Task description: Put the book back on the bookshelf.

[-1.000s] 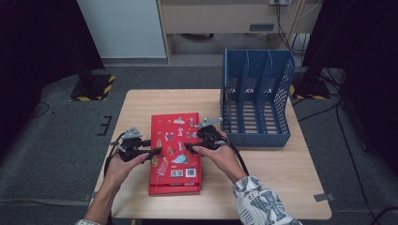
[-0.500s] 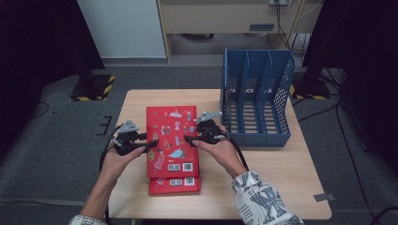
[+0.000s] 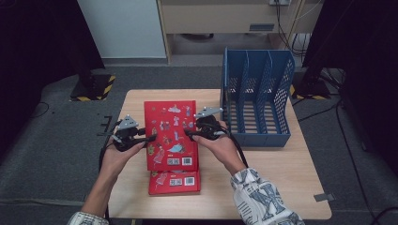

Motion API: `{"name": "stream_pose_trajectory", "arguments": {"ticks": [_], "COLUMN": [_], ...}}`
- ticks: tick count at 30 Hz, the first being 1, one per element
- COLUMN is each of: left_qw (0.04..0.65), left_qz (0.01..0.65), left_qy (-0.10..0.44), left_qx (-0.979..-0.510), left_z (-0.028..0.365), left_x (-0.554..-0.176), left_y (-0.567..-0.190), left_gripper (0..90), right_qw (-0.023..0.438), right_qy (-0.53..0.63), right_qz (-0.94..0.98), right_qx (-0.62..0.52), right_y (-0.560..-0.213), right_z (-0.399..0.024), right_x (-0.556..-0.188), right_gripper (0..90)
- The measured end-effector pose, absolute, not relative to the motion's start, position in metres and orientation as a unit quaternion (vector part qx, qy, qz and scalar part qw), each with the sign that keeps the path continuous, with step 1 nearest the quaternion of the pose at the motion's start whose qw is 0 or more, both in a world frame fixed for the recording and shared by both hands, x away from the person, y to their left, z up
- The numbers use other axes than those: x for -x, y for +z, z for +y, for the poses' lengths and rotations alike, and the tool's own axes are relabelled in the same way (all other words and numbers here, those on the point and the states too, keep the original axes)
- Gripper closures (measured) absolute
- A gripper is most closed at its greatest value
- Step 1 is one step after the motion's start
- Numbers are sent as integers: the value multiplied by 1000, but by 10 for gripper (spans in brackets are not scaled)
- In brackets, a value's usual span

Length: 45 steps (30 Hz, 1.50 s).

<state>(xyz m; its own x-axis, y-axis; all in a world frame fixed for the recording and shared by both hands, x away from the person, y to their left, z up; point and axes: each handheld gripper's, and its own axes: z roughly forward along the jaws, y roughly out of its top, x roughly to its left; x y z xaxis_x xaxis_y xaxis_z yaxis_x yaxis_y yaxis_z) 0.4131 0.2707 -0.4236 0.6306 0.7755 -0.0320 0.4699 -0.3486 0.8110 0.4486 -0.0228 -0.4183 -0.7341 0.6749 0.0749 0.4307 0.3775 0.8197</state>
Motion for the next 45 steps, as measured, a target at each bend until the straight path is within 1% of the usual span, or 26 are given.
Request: {"name": "stream_pose_trajectory", "arguments": {"ticks": [4,8,16,21,27,33,45], "left_qw": [419,424,421,428,424,435,430], "left_qz": [391,392,391,395,397,399,384], "left_qy": [190,204,217,223,226,233,244], "left_qx": [-797,-791,-789,-782,-782,-772,-780], "left_z": [271,269,268,271,269,266,265], "left_x": [-415,-416,-423,-429,-439,-445,-433], "left_y": [-420,-416,-412,-410,-407,-400,-400], "left_gripper": [527,559,562,592,589,588,575], "right_qw": [146,155,164,170,175,184,182], "right_qy": [444,448,447,451,449,450,462], "right_qz": [819,815,815,811,810,804,803], "right_qx": [-333,-332,-330,-331,-333,-342,-329], "right_y": [-412,-407,-399,-393,-391,-389,-388], "right_z": [-22,-23,-22,-19,-17,-19,-25], "right_x": [-450,-450,-458,-464,-472,-478,-463], "right_gripper": [467,485,498,518,517,519,541]}}
